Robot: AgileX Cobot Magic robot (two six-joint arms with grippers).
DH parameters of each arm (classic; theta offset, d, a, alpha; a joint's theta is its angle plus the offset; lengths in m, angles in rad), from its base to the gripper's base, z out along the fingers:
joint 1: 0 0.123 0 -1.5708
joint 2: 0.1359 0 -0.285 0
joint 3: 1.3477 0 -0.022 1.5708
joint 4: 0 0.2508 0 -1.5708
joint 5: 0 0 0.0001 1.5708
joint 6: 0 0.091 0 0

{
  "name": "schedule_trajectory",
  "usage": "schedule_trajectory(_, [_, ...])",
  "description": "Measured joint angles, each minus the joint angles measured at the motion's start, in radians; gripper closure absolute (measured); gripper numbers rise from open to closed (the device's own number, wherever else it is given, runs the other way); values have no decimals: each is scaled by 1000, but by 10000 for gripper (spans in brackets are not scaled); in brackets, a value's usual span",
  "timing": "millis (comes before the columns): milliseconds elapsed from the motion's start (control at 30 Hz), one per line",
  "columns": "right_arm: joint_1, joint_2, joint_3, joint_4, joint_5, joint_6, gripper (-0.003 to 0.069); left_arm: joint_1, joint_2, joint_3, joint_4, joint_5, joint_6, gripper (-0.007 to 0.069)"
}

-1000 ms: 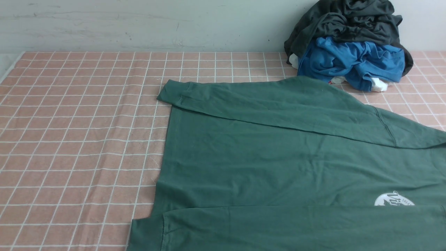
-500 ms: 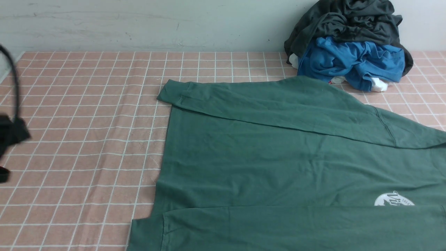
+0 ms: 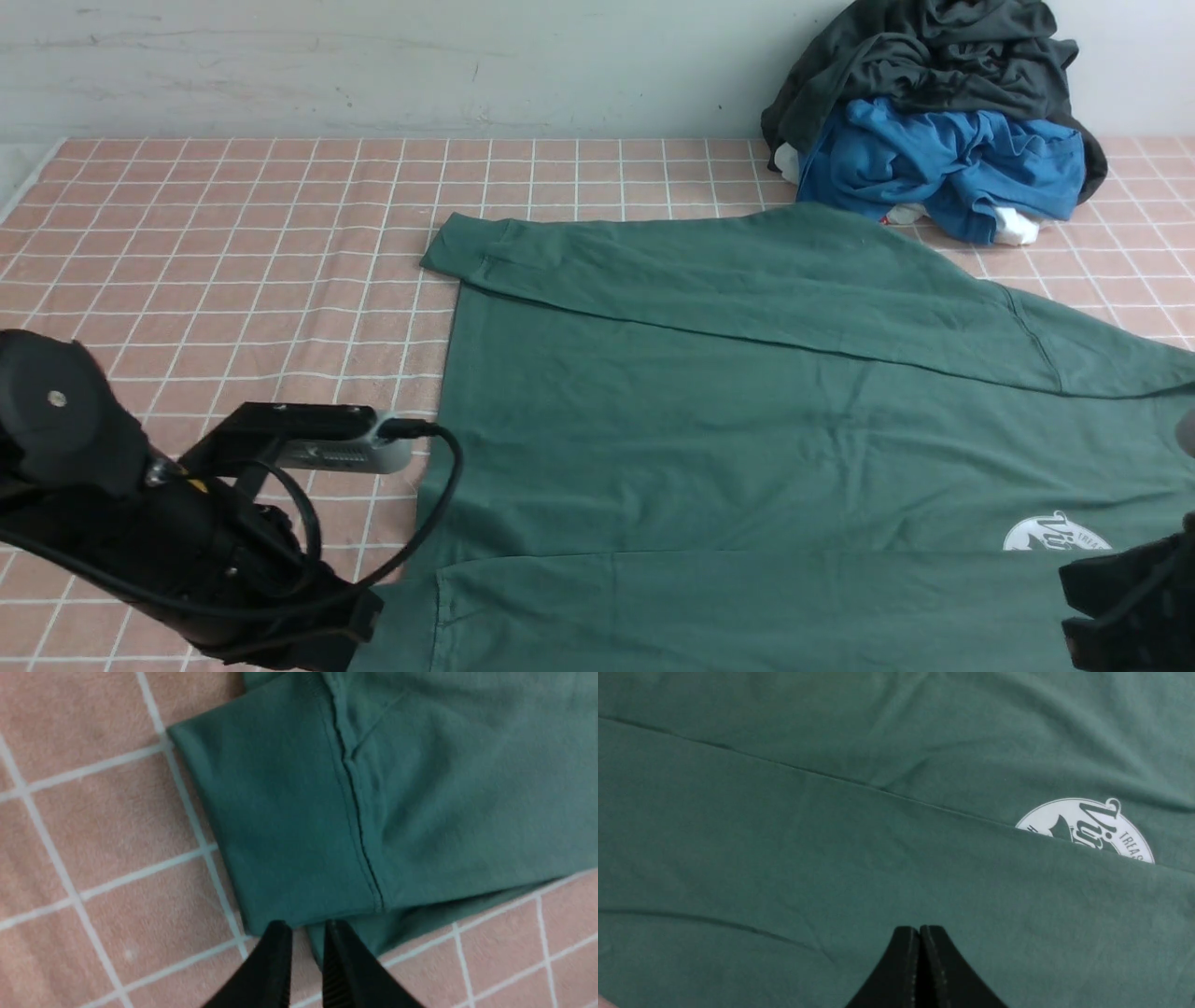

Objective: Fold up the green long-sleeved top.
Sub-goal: Use the left arm to clamp the cuff closest to it, then use the left arm to drag and place the cuff at the centered position on the left edge of the fabric

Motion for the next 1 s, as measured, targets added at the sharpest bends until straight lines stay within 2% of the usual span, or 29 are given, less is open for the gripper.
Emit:
schedule_trajectory(100, [5,4,0,20,-3,-4,671,-38,42,0,45,-69,-67,405])
schedule_trajectory(133, [5,4,0,22,-3,-4,671,-40,45,0,47,-73,-72,386])
schedule_trajectory(233, [5,4,0,41,-6,-4,671,-45,107,-8,71,-143,-87,255])
schedule_trajectory(333, [5,4,0,48,-7,-5,671,-45,166,-29,77,-180,-76,219])
schedule_trajectory(400, [5,4,-1,51,-7,-6,671,-45,210,-54,77,-194,-63,249])
schedule_trajectory(433, [5,4,-1,53,-7,-6,671,-45,230,-70,77,-196,-57,292])
schedule_trajectory(500, [5,4,-1,53,-7,-6,671,-45,248,-92,77,-194,-53,412])
schedule_trajectory(567, [5,4,-1,54,-7,-6,671,-45,250,-102,77,-190,-53,476])
schedule_trajectory(600, [5,4,-1,56,-7,-6,671,-45,246,-116,77,-171,-53,573])
schedule_trajectory(700, [5,4,-1,56,-7,-7,671,-45,225,-141,77,-133,-52,616])
schedule_trajectory(1000, [5,4,-1,56,-21,-18,671,-67,86,-341,93,-60,29,628])
